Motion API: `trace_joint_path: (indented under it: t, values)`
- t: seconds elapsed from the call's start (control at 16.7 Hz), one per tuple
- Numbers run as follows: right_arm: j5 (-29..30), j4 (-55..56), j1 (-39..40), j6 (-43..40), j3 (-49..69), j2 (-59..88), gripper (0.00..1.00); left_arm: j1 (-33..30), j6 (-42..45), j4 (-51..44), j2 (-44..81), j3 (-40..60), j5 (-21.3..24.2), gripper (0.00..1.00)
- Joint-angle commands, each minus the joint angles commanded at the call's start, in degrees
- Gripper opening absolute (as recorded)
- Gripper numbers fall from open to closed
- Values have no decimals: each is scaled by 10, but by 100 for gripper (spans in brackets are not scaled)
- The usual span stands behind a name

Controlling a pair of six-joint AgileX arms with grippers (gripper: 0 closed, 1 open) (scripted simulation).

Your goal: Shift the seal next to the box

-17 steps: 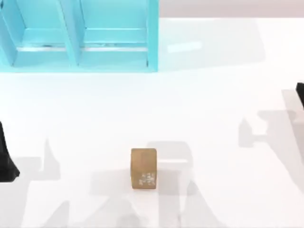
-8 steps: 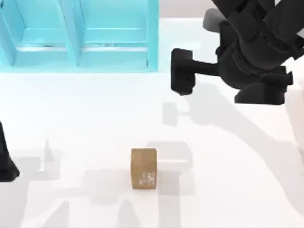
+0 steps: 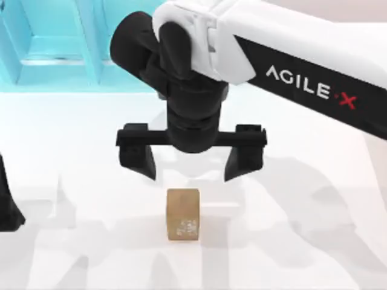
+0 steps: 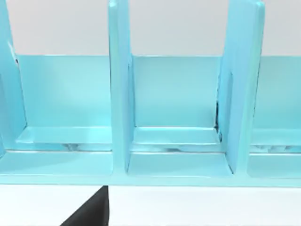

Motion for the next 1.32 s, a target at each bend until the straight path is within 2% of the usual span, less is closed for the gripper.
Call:
trace_joint_path:
  t: [0.18,0.6,1.08,1.32]
  values:
    - [-1,-22,13,13,34,34,100,0,0,0,0,0,0,100]
    - [-1,-11,10,12,24,34,100,0,0,0,0,0,0,100]
    - [0,171,13,14,-135,52,100,0,0,0,0,0,0,100]
    - [0,191,15,15,-154,58,100,0,0,0,0,0,0,100]
